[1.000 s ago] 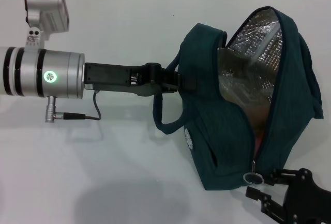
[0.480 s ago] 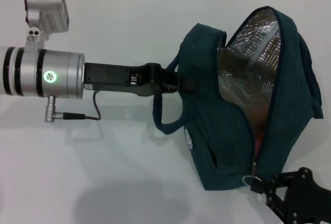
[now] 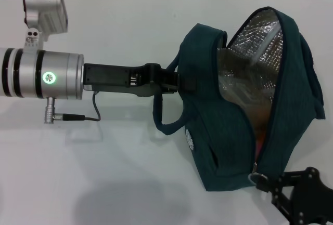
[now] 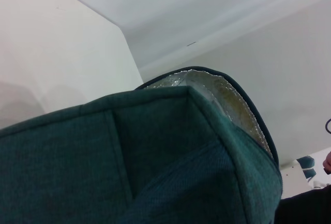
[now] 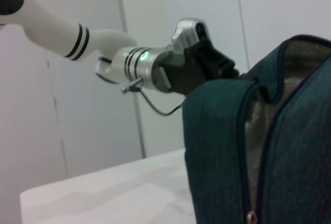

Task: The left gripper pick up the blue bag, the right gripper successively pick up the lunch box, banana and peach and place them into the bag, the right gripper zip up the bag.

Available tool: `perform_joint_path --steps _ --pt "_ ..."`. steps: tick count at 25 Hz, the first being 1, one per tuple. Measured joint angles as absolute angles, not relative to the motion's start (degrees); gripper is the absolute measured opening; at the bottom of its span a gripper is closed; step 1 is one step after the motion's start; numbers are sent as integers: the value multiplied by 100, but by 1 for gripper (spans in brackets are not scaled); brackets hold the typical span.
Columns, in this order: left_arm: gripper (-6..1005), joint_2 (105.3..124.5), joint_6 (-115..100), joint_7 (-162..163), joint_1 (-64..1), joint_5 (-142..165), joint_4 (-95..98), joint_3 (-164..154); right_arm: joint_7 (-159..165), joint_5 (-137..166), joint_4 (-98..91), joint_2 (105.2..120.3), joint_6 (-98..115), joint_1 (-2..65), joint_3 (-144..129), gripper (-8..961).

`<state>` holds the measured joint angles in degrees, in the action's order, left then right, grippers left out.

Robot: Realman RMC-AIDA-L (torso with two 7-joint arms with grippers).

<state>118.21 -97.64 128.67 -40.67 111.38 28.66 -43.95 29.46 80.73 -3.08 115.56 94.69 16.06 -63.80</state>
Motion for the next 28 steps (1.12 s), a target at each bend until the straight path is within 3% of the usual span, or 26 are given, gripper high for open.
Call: perform_joint_path --steps 7,28 --pt "94 11815 -9764 12866 -4057 11134 2865 -4394 2903 7679 -371 11523 9907 1356 -6380 4" --pt "97 11919 -9789 11933 -3772 10551 2902 -4396 2908 7405 -369 11530 10571 1491 -6311 5"
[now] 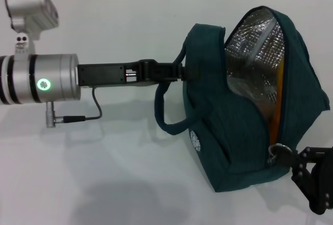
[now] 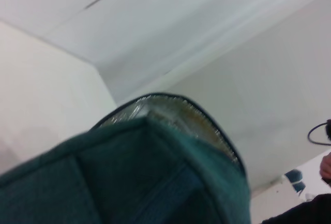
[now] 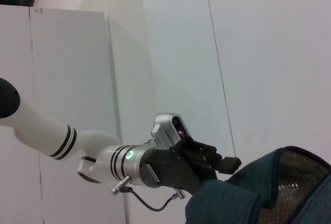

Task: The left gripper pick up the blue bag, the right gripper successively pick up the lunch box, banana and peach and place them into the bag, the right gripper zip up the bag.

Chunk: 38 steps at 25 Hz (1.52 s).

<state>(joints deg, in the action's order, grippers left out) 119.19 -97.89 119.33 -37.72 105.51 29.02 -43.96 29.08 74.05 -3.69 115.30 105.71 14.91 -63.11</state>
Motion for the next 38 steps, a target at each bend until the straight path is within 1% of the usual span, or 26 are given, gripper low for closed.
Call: perform_joint_path --steps 1,6,12,17,25,33,38 --pt "97 11919 -9805 11815 -3733 10462 2907 -4396 2905 7401 -369 11530 10580 1492 -6310 5" --pt "329 11917 -9874 11233 -3473 9884 2914 -4391 2900 7363 -371 11531 10599 1501 -6311 5" --pt "572 11905 -10108 10804 -3269 9407 2923 -4392 2900 7102 -375 11534 10786 1529 -6311 5" --pt "717 11914 -10365 10301 -3213 9341 2898 -4417 2910 6833 -392 11553 10980 1636 -6311 5" --pt "705 11934 -10678 9624 -2990 9347 2879 -4420 3049 6231 -440 11578 11185 1918 -6310 4" --pt "701 11941 -11082 8618 -2623 9238 2832 -4425 3778 5998 -439 11605 10998 2648 -6346 4" --pt "700 11934 -11081 8231 -2556 9268 2560 -4430 4131 6040 -395 11620 10595 3124 -6450 4"
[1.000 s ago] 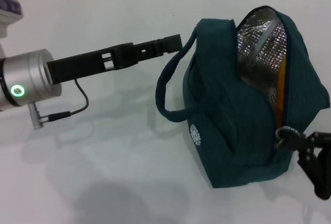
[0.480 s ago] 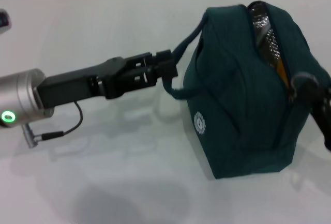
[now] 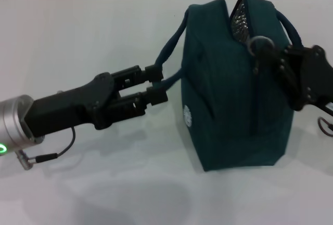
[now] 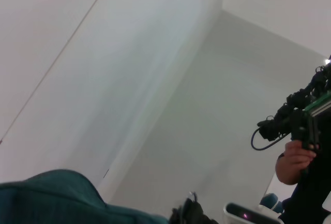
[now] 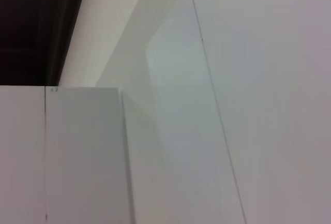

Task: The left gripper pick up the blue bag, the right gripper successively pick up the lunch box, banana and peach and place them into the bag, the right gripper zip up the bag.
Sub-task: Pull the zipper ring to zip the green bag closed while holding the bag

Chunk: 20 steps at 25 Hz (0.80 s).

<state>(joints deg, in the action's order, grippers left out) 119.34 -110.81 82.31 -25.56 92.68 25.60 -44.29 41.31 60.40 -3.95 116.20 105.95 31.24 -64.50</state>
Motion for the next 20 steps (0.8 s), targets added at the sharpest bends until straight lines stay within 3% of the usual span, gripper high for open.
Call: perform_joint_path --steps 10,20 --pt "699 11941 -10864 7814 -2522 9332 2331 -4398 4293 6017 -377 11619 10552 3671 -6477 4" --pt "697 11962 -10132 7319 -2539 9201 2110 -4397 4312 5999 -381 11619 10419 3765 -6471 4"
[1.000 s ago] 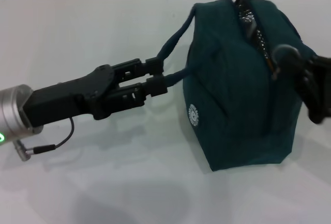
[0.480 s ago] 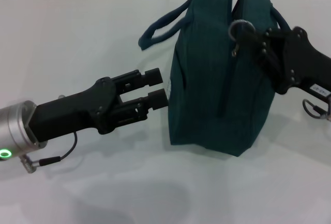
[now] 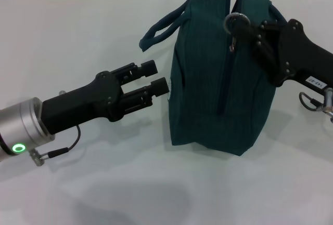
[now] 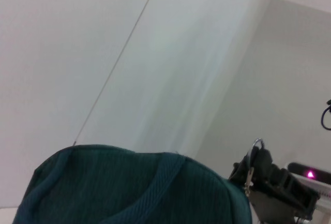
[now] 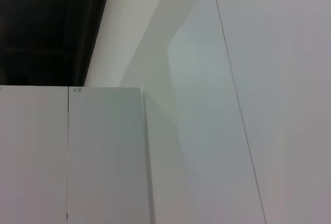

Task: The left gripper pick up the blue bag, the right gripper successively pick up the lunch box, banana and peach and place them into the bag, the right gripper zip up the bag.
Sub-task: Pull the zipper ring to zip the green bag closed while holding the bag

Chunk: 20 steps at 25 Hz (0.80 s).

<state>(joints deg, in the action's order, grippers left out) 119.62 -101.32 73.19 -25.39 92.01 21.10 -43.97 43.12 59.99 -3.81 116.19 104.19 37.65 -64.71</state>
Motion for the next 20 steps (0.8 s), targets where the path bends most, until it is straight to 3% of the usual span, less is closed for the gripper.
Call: perform_joint_path --steps 20 --pt "692 11989 -9474 7019 -3059 9214 1566 -4430 4316 5993 -389 11619 10308 3951 -6468 5"
